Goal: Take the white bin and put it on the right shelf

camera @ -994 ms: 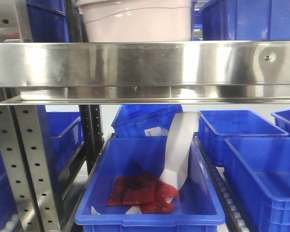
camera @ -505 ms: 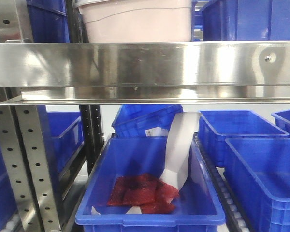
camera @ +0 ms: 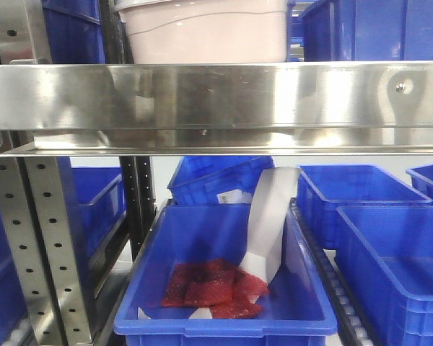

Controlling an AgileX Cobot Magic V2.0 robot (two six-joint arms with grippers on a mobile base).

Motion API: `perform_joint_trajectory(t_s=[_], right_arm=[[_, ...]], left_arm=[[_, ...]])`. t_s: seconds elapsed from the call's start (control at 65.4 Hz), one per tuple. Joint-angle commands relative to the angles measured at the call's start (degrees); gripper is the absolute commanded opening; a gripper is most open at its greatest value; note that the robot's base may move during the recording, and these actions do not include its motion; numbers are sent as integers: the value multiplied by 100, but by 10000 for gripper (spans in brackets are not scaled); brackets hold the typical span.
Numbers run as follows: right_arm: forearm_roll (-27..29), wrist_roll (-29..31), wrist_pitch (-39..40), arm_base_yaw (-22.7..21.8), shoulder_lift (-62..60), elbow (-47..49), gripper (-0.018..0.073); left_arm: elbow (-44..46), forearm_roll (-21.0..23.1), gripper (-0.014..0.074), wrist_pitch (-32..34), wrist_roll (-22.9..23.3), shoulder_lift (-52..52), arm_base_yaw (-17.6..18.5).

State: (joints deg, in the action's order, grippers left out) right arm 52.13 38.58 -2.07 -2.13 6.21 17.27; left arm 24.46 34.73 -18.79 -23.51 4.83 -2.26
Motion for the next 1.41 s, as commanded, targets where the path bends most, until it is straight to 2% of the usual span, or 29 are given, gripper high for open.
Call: perform_joint_trajectory(t_s=[0.0,0.841,0.902,1.04,1.132,1.239,1.331,1.392], right_arm=[[40,67,245,5,61,154,39],[33,67,279,5,61,149,39],[-172,67,278,-2,61,149,39],[-1444,21,272,-14,61,-72,39],[-2071,-625,277,157,61,-336,39],[-3001,-1958,272,189,55,-609,39],[-3492,-3096,354,189,55,-850,39],[-3731,-3545,508,189,55,-1056,39]], left_arm=[[140,95,-116,352,-6,59,-6],[140,103,-116,352,-6,59,-6],[140,103,-116,352,-6,59,-6],[140,103,-116,352,-6,59,-6],[140,103,-116,352,-6,59,-6],[140,103,-116,352,-6,59,-6],[140,103,-116,352,-6,59,-6],[140,103,-116,352,-6,59,-6]])
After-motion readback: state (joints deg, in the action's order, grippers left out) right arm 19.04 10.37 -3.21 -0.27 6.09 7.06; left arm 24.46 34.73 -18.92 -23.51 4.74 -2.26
